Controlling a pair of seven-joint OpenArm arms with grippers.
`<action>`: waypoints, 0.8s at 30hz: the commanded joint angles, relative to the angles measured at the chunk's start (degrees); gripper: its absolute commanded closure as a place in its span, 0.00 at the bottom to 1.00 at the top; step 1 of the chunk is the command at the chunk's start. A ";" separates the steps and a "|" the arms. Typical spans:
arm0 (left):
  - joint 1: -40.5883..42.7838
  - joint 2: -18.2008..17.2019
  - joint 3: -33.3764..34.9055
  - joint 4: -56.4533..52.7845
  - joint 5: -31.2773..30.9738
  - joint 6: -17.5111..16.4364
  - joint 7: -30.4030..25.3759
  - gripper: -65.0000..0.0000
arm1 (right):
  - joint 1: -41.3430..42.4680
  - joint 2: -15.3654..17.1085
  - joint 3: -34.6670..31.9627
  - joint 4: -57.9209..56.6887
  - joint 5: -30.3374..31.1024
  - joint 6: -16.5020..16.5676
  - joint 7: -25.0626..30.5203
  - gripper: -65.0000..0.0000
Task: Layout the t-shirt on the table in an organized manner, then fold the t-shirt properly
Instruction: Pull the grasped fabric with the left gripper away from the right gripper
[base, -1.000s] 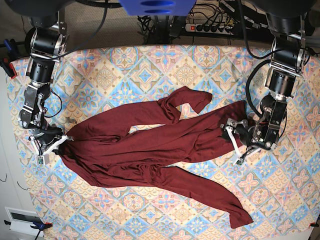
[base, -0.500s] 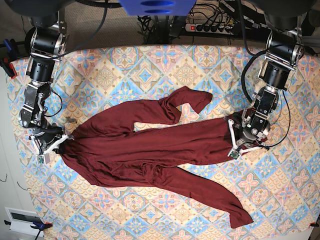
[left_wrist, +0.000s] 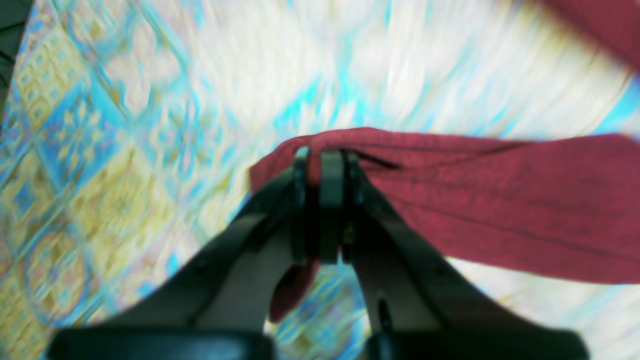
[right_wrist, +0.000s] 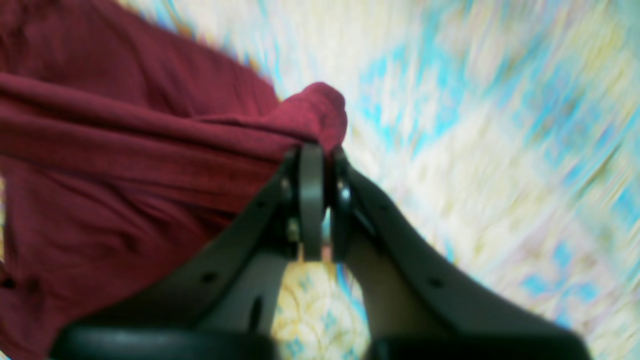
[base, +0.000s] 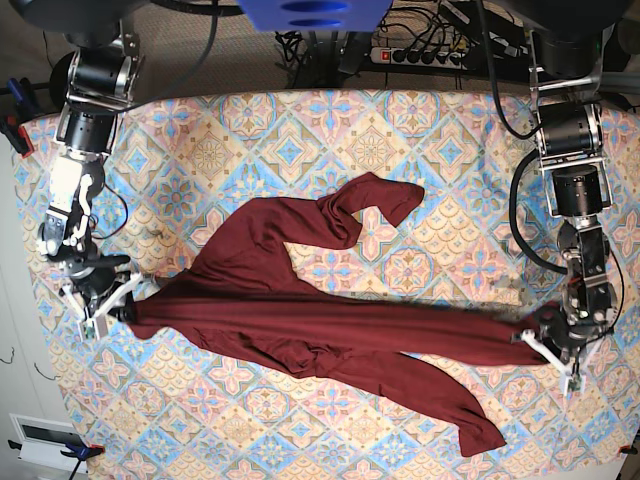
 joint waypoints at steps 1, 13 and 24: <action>-1.93 -1.39 -1.36 3.37 -0.53 0.49 1.49 1.00 | 1.37 0.98 0.55 2.75 0.48 -0.09 0.06 0.97; 0.71 -1.48 -1.89 10.41 -8.97 0.75 12.83 0.70 | 1.46 0.89 0.46 8.28 0.48 -0.18 -4.16 0.71; 7.04 -1.57 -8.39 10.41 -9.32 0.75 13.18 0.68 | -2.76 0.89 0.46 10.22 0.48 -0.18 -4.08 0.71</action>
